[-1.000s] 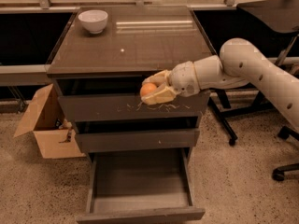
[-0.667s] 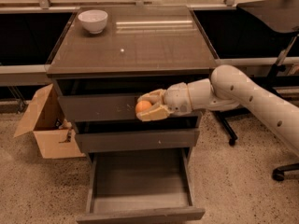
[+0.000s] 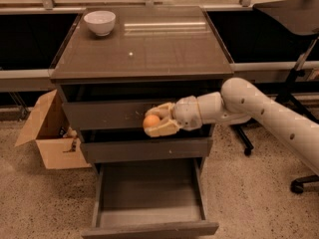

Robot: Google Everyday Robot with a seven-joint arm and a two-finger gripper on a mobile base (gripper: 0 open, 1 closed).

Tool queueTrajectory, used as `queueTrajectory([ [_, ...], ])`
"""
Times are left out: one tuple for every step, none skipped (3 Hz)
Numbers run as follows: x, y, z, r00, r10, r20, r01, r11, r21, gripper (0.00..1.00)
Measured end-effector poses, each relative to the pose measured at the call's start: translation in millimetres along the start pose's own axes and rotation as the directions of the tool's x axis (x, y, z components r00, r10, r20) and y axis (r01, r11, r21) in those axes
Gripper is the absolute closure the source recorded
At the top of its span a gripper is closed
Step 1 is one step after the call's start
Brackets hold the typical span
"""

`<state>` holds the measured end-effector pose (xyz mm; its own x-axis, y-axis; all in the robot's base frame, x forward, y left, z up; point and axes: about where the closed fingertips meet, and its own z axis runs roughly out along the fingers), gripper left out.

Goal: Place orange into bottom drawer

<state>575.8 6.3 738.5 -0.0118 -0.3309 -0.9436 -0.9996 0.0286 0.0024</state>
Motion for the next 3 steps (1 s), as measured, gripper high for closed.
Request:
queueTrajectory([
  [45.2,14.2,3.9,1.000,0.026,0.000,-0.026,0.9987,-0.045,1.00],
  [96.0,34.7,10.9,0.997,0.048,-0.061,-0.053,0.9960,-0.072,1.00],
  [152.7,53.8,29.4,0.989,0.093,-0.118,-0.104,0.9909,-0.086,1.00],
])
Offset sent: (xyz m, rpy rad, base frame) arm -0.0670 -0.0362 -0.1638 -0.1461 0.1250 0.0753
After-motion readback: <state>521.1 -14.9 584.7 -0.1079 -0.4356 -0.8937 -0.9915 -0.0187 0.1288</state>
